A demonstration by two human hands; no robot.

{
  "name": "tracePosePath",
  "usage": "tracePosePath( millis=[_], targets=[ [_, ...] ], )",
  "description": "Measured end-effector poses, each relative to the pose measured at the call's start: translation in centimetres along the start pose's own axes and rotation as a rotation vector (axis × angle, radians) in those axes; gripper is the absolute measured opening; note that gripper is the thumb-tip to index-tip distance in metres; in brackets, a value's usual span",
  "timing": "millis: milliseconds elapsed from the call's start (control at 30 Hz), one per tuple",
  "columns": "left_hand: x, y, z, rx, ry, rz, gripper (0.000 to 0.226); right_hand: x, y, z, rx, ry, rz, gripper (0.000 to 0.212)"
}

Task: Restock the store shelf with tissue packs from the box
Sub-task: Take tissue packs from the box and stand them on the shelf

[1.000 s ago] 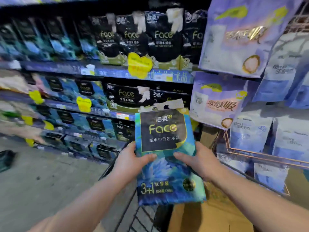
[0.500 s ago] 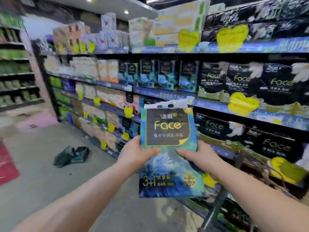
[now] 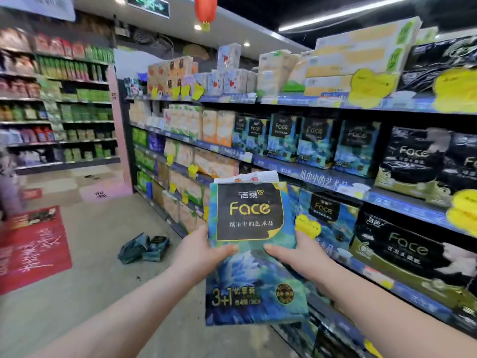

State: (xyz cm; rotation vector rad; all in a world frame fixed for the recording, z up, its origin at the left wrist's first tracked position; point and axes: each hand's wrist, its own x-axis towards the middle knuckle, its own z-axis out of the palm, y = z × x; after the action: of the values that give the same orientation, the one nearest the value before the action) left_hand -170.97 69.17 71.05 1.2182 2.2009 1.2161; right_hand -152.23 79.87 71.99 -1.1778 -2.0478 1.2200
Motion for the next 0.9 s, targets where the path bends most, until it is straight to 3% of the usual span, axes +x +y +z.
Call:
tracePosePath(
  millis=[67, 167, 333, 467, 600, 733, 900],
  targets=[
    [3.0, 0.4, -0.1, 0.025, 0.020, 0.016, 0.050, 2.9, -0.4, 0.0, 0.006, 0.010, -0.007, 0.050],
    [8.1, 1.6, 0.9, 0.054, 0.028, 0.063, 0.050, 7.5, -0.5, -1.5, 0.022, 0.045, -0.024, 0.026],
    [16.9, 5.5, 4.4, 0.006, -0.019, 0.138, 0.053, 15.2, -0.9, -6.3, 0.034, 0.136, -0.011, 0.038],
    [23.3, 8.8, 7.2, -0.007, -0.050, 0.208, 0.084, 19.9, -0.8, -10.1, 0.017, 0.223, -0.004, 0.041],
    [28.3, 11.7, 10.3, 0.004, -0.080, 0.272, 0.076, 23.3, -0.3, -13.9, -0.017, 0.292, 0.013, 0.032],
    [32.1, 14.6, 13.6, 0.006, -0.155, 0.329, 0.073, 25.3, 0.7, -17.4, -0.043, 0.398, 0.090, 0.047],
    [36.5, 18.7, 17.5, 0.012, -0.243, 0.429, 0.060, 27.4, 1.6, -21.2, 0.014, 0.514, 0.081, 0.023]
  ],
)
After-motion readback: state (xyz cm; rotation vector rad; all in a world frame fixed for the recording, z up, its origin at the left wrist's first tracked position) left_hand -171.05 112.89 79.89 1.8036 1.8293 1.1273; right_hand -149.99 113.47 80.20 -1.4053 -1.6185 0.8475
